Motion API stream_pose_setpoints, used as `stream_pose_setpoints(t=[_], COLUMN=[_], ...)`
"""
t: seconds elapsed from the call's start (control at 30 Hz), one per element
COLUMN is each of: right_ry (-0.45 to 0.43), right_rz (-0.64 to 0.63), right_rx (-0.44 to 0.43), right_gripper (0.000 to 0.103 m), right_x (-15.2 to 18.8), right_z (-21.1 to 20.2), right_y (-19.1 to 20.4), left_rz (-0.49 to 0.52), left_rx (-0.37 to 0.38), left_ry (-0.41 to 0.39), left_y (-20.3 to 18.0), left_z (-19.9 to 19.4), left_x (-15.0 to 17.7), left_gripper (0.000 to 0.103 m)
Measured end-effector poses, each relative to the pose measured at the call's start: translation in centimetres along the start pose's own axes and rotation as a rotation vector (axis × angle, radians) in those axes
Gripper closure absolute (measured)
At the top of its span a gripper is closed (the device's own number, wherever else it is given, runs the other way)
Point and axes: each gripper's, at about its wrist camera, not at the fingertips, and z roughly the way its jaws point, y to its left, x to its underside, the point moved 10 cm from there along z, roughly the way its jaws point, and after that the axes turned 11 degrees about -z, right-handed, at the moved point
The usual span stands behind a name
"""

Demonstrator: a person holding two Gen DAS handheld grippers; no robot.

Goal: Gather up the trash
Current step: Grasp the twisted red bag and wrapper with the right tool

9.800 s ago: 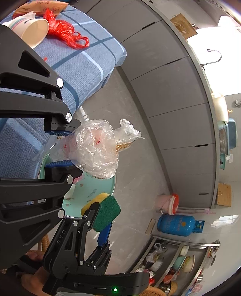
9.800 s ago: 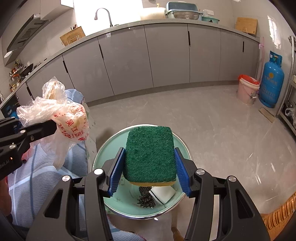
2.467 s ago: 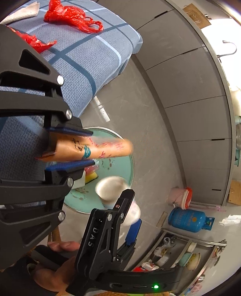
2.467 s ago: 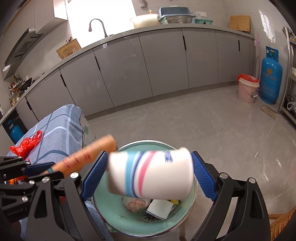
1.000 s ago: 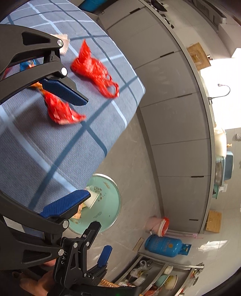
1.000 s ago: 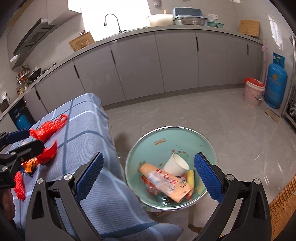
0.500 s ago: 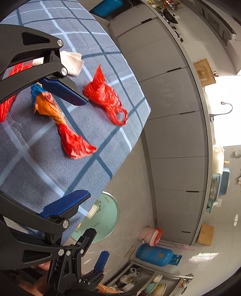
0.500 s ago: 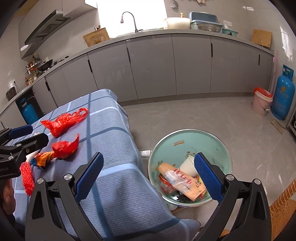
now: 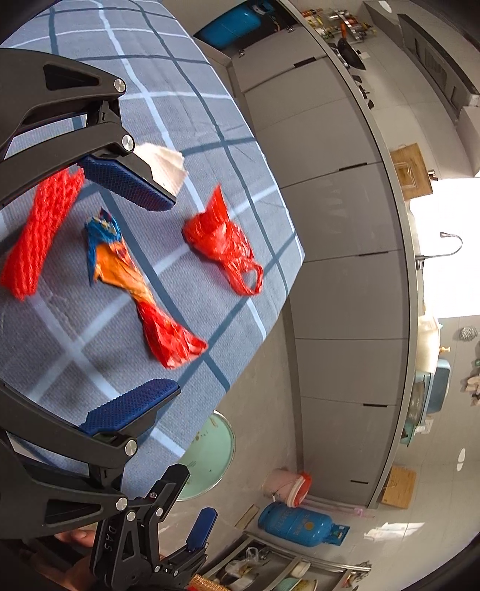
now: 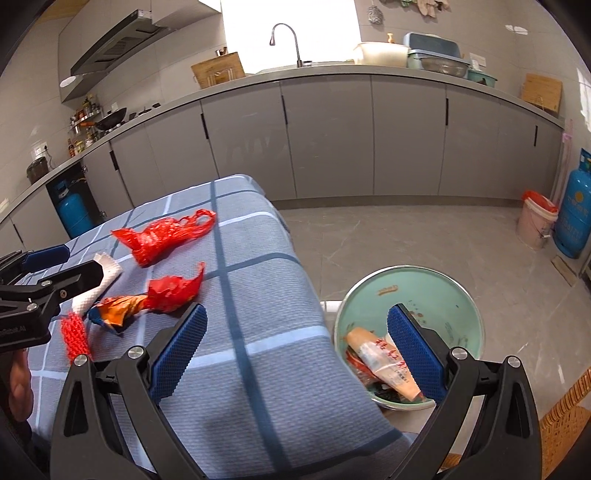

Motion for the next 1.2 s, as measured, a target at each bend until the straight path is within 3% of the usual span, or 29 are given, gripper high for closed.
stream_pose_setpoints(t=[0.27, 0.47, 0.7, 1.0, 1.1, 1.2], right_ry=[-0.008, -0.002, 0.019, 0.081, 0.120, 0.148], right_rz=[-0.031, -0.066, -0.102, -0.108, -0.088, -0.064], right_rx=[-0.041, -0.077, -0.106, -0.109, -0.126, -0.171], right_gripper=[0.006, 0.006, 0.006, 0.007, 0.014, 0.034], right_x=[-1.0, -1.8, -2.7, -2.9, -2.4, -1.8], right_z=[0.0, 1.1, 3.2, 6.4, 7.7, 8.5], right_y=[2.9, 5.8, 8.9, 11.2, 11.5, 11.9], left_rz=[-0.031, -0.078, -0.185, -0.204, -0.218, -0.214], left_rx=[-0.047, -0.151, -0.252, -0.284, -0.285, -0.270], left_ry=[-0.013, -0.022, 0.040, 0.084, 0.077, 0.075], left_y=[3.3, 9.0, 16.0, 17.1, 17.1, 16.2], left_z=[-1.2, -1.8, -0.9, -0.8, -1.0, -1.3], left_x=[0.2, 0.7, 2.9, 5.7, 5.7, 5.7], left_gripper=[0.012, 0.012, 0.012, 0.012, 0.012, 0.012])
